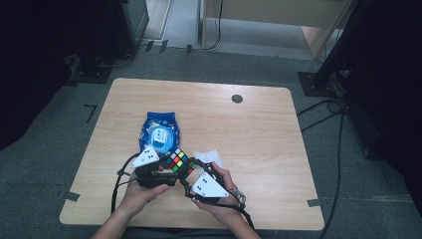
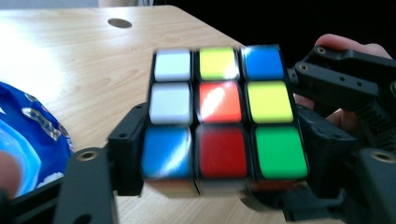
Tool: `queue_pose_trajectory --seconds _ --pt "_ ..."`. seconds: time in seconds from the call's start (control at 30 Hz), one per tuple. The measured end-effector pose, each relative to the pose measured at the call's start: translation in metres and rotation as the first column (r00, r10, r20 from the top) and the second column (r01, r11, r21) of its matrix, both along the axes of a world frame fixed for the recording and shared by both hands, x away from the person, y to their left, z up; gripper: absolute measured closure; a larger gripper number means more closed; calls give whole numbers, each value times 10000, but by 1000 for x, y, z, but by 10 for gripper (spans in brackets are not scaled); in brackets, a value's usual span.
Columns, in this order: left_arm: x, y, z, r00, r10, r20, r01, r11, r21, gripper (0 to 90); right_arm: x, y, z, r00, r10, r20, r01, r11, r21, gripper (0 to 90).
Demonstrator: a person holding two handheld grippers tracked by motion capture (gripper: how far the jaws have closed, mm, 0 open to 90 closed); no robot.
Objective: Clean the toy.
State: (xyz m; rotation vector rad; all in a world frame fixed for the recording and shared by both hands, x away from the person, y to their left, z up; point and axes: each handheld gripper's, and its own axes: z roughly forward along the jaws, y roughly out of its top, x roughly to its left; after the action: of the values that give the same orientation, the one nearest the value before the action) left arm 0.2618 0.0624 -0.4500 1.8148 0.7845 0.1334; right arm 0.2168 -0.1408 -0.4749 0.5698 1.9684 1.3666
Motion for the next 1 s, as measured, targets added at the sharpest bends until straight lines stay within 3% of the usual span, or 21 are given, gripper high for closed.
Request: queue_pose_trajectory --seconds 0.1,0.17,0.2,0.27,0.4,0.5,0.63,0.7,0.83,1.0 --pt "0 0 0 9999 90 -82 -91 9998 -193 279 0 1 1 9995 -232 -217 241 9988 426 347" --pt "1 1 1 9998 136 -123 -140 9993 -353 280 -1 3 0 9995 -218 -237 225 9992 325 347" --pt "2 5 2 9994 246 -223 -261 9973 -686 282 -2 4 -1 9993 -248 -276 257 9991 342 346" --pt "3 7 3 9991 299 -284 -319 9968 -729 289 -2 4 -1 9983 -424 -399 445 9975 552 346" --pt "1 3 1 9993 259 -253 -269 9988 -412 312 0 2 0 9948 -598 -819 683 9921 1049 346" --pt "1 3 1 9994 192 -296 -208 9982 -561 331 -2 2 0 9942 -629 -868 729 9904 1171 345" --pt "2 5 1 9995 218 -232 -229 9986 -479 342 2 0 -2 9946 -235 -1010 369 9905 1324 340" --pt "4 8 1 9992 214 -340 -236 9976 -647 342 3 -1 -4 9935 -88 -1132 214 9936 1107 333" --pt "7 15 3 9990 19 -446 -55 9968 -798 342 4 -7 -11 9956 56 -940 -52 10000 43 345" --pt "6 11 1 9979 -293 -574 245 9963 -819 341 6 -7 -11 9974 -63 -712 42 9996 -292 421"
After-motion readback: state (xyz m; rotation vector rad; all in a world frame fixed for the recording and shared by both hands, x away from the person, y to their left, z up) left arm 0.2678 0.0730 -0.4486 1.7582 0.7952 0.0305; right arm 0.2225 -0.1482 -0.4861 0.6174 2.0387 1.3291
